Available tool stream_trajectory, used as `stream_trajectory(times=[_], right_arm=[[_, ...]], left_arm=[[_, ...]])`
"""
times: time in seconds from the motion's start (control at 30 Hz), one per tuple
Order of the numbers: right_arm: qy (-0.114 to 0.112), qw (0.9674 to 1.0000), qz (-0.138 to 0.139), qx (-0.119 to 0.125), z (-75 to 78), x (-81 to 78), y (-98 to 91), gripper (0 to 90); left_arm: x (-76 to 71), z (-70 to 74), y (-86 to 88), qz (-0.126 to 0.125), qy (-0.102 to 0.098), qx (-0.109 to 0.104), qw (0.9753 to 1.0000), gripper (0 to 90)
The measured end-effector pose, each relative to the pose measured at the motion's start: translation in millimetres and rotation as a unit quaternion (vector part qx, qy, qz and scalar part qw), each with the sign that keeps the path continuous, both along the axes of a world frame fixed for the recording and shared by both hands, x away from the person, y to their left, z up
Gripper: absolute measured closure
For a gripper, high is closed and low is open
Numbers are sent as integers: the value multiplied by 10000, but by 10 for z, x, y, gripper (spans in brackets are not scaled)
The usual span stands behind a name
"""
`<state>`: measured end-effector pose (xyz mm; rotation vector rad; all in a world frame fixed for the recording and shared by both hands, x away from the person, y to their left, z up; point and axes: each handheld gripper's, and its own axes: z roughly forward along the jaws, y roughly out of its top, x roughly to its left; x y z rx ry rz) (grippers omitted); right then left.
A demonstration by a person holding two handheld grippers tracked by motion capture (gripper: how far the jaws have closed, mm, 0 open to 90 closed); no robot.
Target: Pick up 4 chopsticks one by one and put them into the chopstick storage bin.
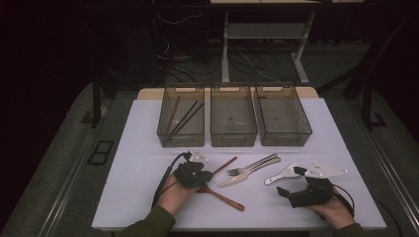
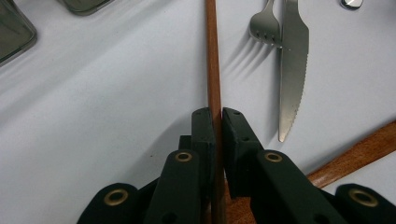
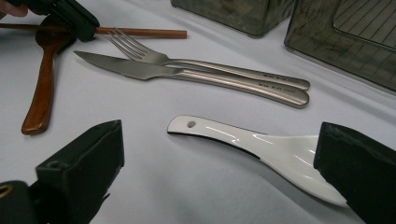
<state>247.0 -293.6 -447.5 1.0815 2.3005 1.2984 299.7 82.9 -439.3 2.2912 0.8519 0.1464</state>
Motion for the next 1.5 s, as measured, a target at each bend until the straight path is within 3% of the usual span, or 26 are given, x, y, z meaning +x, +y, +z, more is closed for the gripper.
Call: stream_trajectory(times=[0.43, 0.83, 0.97, 1.1, 1.5], right_arm=[[-15, 10000, 2, 1, 3, -1, -4, 14], [-20, 10000, 45, -8, 2, -1, 5, 14], [-4, 10000, 58, 1, 0, -3, 19, 14], [22, 9999, 113, -19, -10, -4, 45, 14], [42, 9999, 125, -14, -18, 0, 63, 14]], left_arm=[[12, 46, 29, -101, -57, 45, 9999, 835], [26, 146, 169, -213, -134, 1, 9997, 836], [26, 192, 222, -198, -175, -35, 9996, 836], [26, 220, 263, -262, -196, -201, 9993, 836], [66, 355, 364, -375, -299, -322, 9983, 835]])
